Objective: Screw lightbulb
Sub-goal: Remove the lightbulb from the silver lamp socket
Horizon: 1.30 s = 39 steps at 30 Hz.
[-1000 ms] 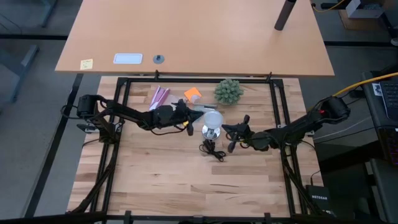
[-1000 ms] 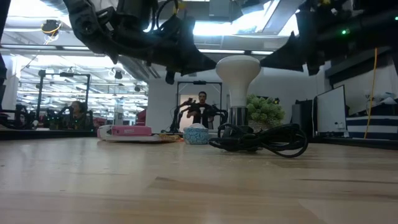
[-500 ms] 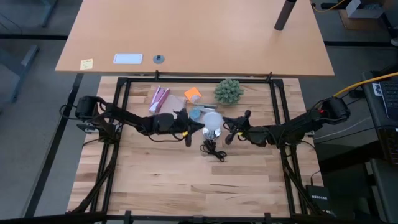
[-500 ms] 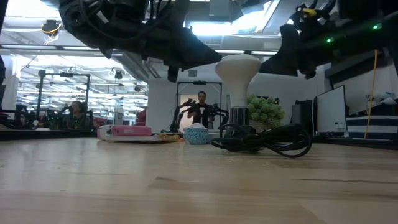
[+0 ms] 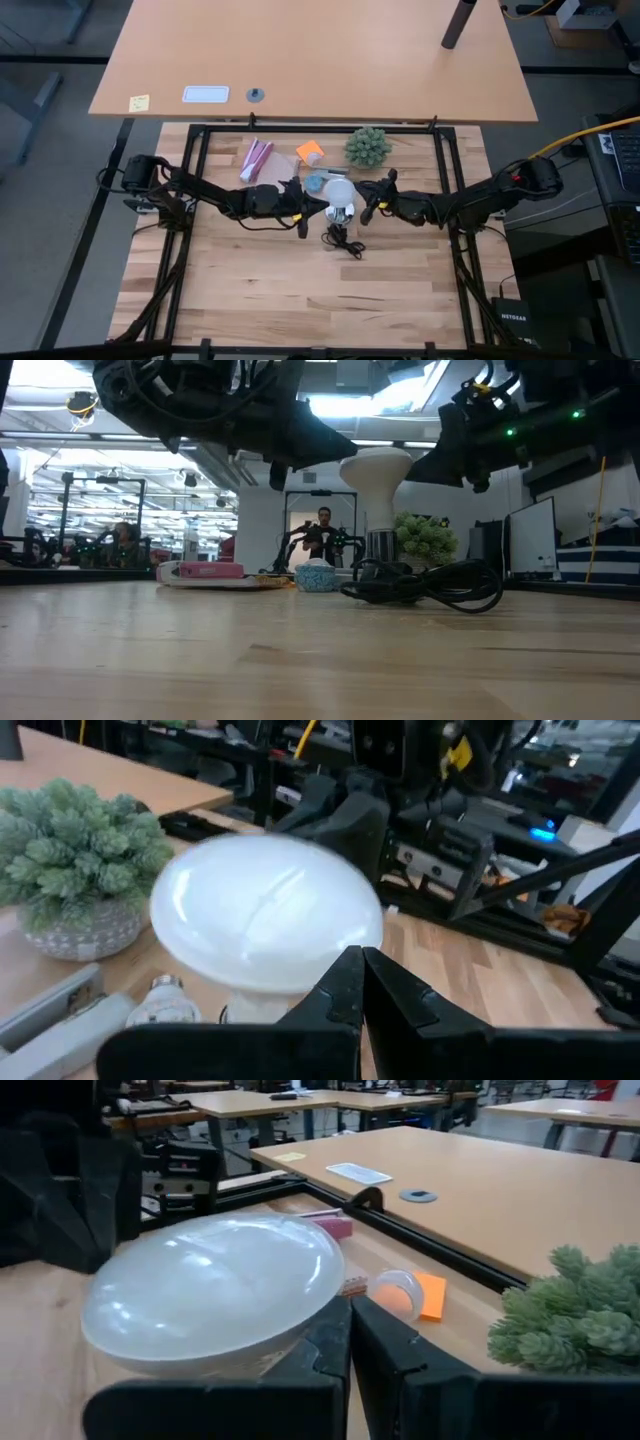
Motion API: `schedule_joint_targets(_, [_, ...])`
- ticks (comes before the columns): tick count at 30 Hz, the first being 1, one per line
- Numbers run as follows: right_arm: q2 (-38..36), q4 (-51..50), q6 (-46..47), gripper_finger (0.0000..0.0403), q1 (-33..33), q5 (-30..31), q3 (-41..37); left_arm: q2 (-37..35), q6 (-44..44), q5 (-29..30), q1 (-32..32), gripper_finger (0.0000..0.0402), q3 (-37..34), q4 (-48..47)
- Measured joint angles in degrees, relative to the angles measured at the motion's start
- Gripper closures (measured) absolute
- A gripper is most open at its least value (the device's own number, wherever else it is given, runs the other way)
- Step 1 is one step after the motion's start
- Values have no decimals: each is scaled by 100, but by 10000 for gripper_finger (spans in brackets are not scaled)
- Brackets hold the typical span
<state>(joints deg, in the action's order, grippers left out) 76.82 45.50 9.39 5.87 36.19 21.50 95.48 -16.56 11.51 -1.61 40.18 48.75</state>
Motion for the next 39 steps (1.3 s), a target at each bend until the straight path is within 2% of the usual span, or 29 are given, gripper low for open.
schedule_joint_targets(5, [-95, -37, -259, 387, 54, 248, 0, -63, 30, 11, -20, 402, 0, 21])
schedule_joint_targets(13, [-924, -510, -731, 387, 573, 1024, 0, -338, 400, 97, -8, 401, 0, 40])
schedule_joint_targets(17, [-1294, -555, -698, 387, 932, 1064, 0, -374, 645, 173, 104, 402, 0, 260])
schedule_joint_targets(20, [-1368, -551, -621, 387, 1155, 834, 0, -374, 658, 179, 229, 401, -2, 405])
schedule_joint_targets(25, [-1127, -552, -119, 387, 1336, 457, 0, -364, 626, 181, 491, 401, 0, 445])
schedule_joint_targets(33, [-465, -487, 287, 387, 1326, 469, 0, -351, 581, 182, 743, 401, 0, 197])
schedule_joint_targets(39, [-67, -185, 286, 387, 1324, 556, 0, 5, 391, 181, 688, 401, 0, 193])
